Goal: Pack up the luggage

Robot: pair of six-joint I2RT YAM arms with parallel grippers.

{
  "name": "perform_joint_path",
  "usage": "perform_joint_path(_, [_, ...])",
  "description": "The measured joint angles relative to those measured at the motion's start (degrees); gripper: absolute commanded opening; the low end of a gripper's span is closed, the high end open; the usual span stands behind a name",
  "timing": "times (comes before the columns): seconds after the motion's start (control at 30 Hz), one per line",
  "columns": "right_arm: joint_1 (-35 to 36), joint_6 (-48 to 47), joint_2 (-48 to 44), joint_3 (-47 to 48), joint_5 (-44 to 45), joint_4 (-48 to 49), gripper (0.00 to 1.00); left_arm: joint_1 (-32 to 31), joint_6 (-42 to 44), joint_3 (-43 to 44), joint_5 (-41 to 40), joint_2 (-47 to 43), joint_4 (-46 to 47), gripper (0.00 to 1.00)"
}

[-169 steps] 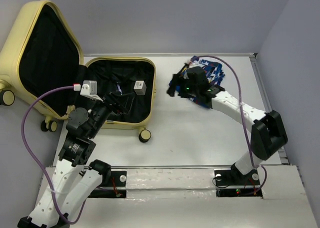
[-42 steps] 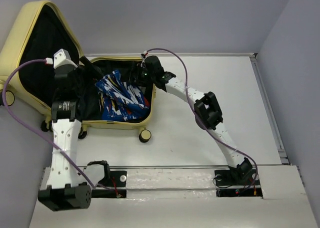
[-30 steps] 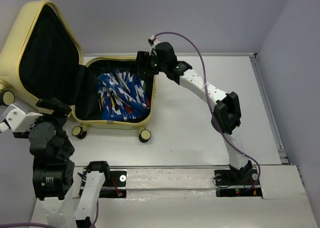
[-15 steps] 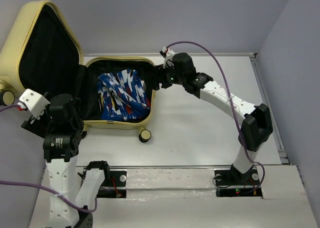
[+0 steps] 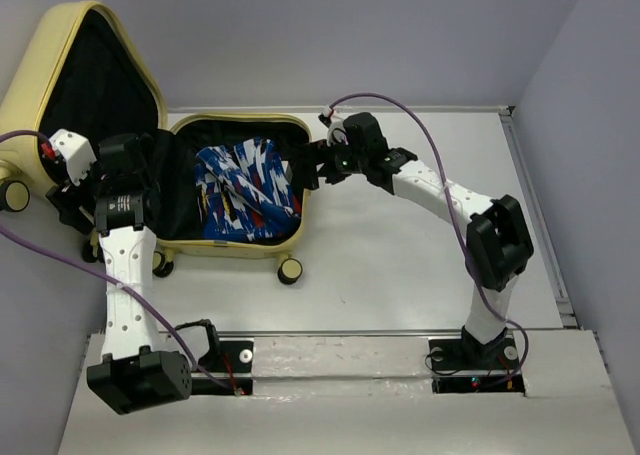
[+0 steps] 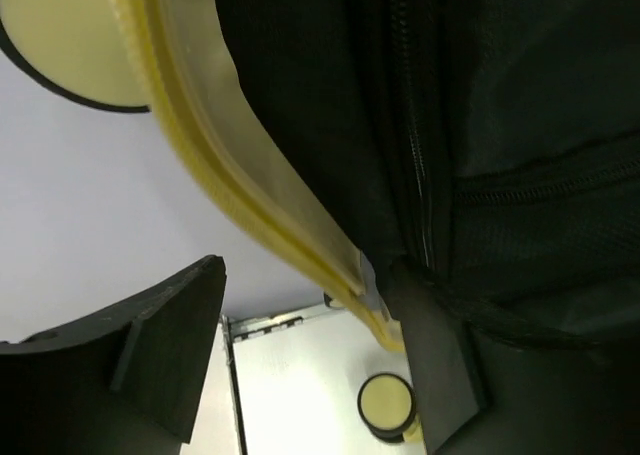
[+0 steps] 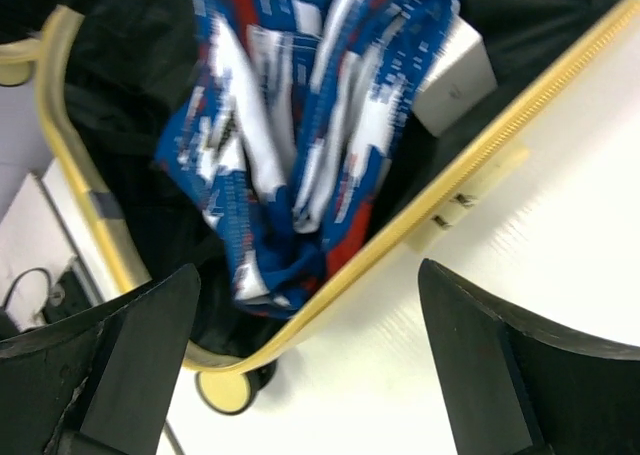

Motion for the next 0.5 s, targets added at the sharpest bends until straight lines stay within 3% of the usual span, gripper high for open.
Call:
perform_joint_path(0.07, [-0.37,0.07,1.99,0.09,-0.04,-0.02,0.97,1.11,0.74,-0.98,0.04,0.44,1.73,0.38])
perform_joint_path(0.1, [-0.92,0.2,4.44,0.11,-0.37,-0.04,0.97,1.79,1.31,-1.75,0.15,0.42,2.54,0.17])
perform_joint_path(0.13, [-0.98,0.35,5.16,0.11,-0.5,-0.04,0.97,2.43,1.66,-2.14,1.66,0.42,3.82,0.08])
perform_joint_path(0.27, [-1.01,0.87,9.51,0.33,-1.11,-0.28,0.94,3.69,0.59,-2.27,4.39,0.63,5.62,0.06])
perform_joint_path(0.37, [-1.01,1.77,12.37,0.98,-1.42,-0.52,0.79,3.98,0.37,-2.27,7.13,-0.07,6.71,0.06])
perform_joint_path(0.5, [-1.01,4.48,15.02,3.08,-2.54,-0.59,0.23,-1.66,1.01,-5.9,7.76,-4.57,8.83,0.06])
